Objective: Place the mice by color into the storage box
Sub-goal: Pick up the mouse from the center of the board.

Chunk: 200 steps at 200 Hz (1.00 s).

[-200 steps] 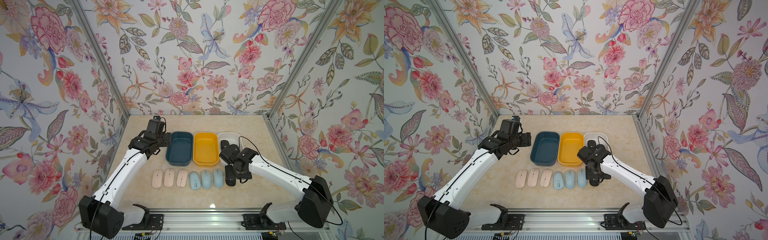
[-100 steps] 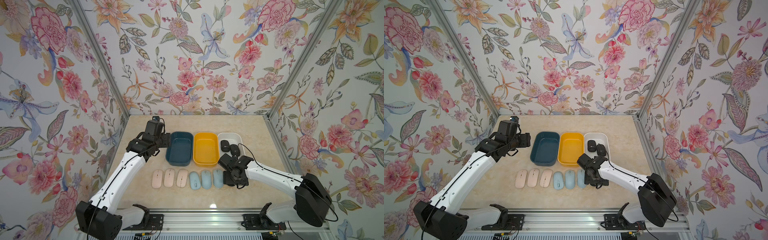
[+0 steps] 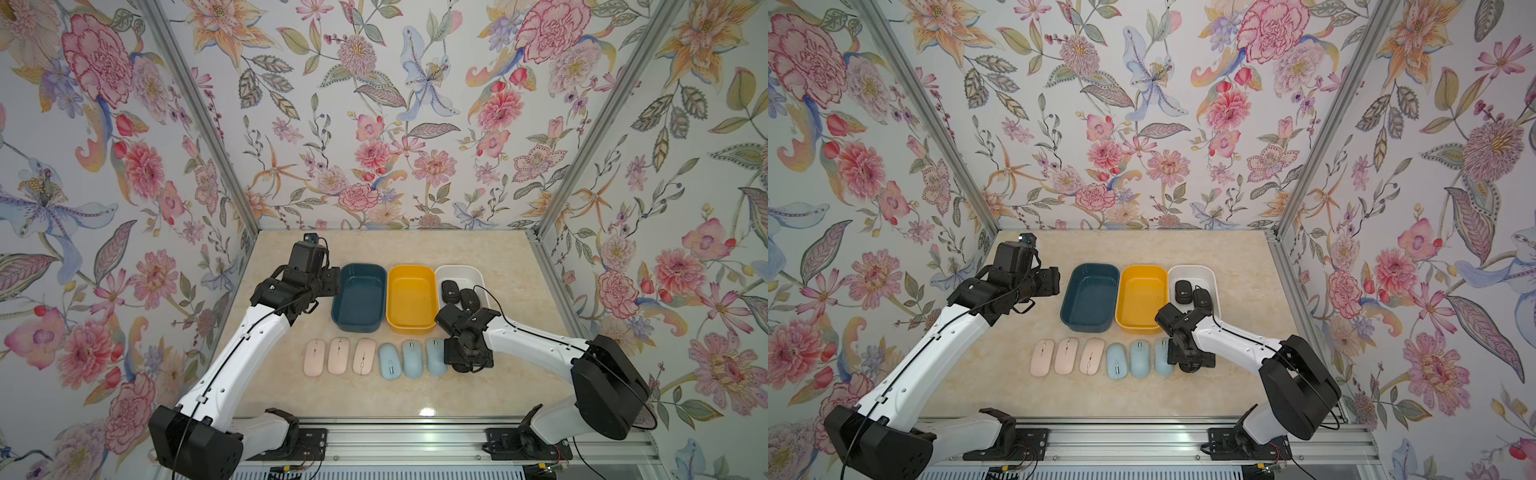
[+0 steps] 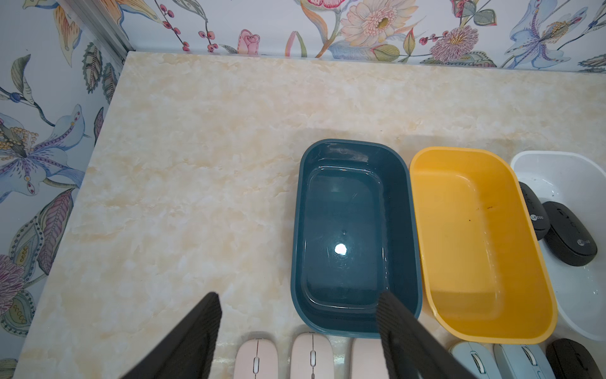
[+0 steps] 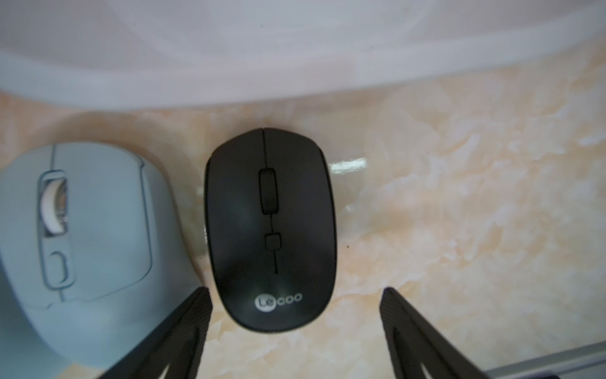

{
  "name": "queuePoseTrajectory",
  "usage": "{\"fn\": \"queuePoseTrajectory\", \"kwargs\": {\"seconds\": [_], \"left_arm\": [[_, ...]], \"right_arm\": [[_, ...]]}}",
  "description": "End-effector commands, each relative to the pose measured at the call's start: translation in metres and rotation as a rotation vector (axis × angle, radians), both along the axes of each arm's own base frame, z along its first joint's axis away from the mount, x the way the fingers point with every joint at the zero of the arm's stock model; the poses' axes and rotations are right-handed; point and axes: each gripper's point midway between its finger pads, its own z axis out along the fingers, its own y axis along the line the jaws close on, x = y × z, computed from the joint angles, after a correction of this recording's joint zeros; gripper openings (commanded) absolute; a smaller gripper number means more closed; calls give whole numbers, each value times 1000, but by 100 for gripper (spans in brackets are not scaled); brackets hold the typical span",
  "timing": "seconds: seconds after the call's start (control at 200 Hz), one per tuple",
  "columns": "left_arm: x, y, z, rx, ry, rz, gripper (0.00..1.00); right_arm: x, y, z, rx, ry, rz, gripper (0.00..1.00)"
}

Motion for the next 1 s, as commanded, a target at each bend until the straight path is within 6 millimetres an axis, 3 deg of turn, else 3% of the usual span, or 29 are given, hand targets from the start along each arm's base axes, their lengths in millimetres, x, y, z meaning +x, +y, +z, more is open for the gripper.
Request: {"fn": "queuePoseTrajectory", "kwargs": {"seconds": [0.0, 0.58, 0.835, 0.995], "left_arm": [[-9, 4, 4, 18, -4, 6, 78], [-10, 4, 3, 29, 8, -5, 78], [-9, 4, 5, 37, 7, -8, 78], [-8, 4, 4, 37, 10, -8, 78]], "right_arm": [[3, 0, -8, -10, 13, 19, 84], [5, -3, -37, -48, 48, 21, 80], [1, 1, -38, -19, 56, 9, 64], [-3, -2, -30, -23, 53, 8, 60]]}}
